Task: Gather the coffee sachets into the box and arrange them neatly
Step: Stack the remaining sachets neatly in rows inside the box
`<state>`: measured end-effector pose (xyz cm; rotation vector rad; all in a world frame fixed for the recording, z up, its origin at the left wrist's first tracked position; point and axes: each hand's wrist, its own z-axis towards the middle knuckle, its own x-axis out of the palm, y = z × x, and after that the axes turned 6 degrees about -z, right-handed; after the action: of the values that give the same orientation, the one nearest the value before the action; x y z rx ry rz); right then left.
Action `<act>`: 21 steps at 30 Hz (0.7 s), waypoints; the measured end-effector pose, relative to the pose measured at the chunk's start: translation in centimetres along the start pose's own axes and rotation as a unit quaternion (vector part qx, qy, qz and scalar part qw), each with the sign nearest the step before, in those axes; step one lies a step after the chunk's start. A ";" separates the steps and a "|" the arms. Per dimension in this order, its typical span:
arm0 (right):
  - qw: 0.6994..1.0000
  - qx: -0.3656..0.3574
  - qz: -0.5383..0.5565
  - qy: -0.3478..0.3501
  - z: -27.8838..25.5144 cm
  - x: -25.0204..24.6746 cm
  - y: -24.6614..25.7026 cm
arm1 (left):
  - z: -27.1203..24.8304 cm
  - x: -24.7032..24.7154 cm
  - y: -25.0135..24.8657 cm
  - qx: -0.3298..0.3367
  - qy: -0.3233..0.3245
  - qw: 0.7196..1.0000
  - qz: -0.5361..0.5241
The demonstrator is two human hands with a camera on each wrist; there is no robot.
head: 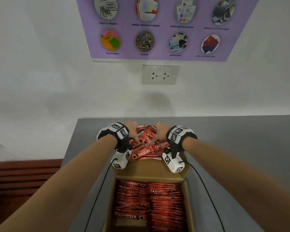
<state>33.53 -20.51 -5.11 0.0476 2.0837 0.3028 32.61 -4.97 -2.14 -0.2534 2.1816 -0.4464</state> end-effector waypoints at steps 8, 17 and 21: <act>0.999 -0.038 -0.019 -0.023 -0.7 -0.1 -0.3 | -0.1 0.3 0.7 0.029 -0.015 0.999 -0.023; 0.994 -0.070 0.073 -0.044 -4.9 -1.7 -0.1 | -3.1 -0.4 0.2 0.101 -0.068 0.992 -0.015; 0.989 -0.087 0.112 -0.036 -8.2 -1.9 0.2 | -5.5 0.1 0.1 0.127 -0.051 0.990 -0.038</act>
<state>27.48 -22.21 0.42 0.1866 1.9740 0.6108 28.20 -3.70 0.84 -0.2148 1.9960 -0.7325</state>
